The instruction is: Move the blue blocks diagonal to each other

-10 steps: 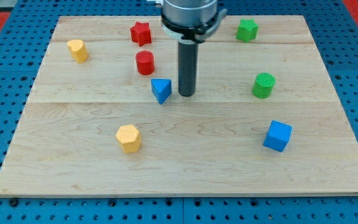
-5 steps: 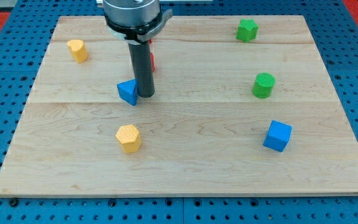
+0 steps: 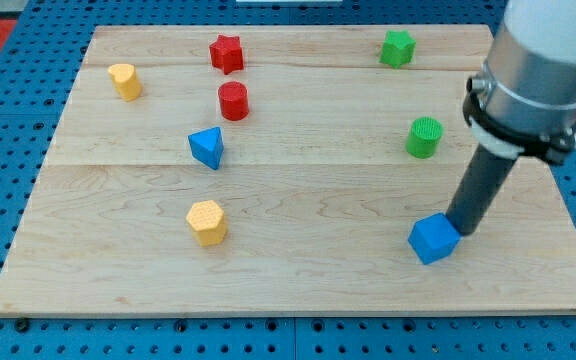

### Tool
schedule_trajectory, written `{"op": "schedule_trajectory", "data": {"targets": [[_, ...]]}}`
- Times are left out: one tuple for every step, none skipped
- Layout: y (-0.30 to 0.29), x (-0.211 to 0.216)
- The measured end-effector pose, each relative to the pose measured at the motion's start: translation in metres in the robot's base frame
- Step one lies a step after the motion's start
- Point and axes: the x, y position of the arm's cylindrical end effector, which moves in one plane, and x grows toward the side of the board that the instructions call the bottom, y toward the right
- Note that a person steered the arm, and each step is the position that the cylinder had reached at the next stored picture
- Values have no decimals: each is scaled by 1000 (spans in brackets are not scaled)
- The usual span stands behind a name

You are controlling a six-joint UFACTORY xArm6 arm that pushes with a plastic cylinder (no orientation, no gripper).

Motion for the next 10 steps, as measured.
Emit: {"op": "schedule_trajectory", "data": {"targets": [[34,-2],[67,28],[20,50],[-35,47],[-52,42],[-50,43],[-50,43],[-46,47],[-2,71],[23,48]]}}
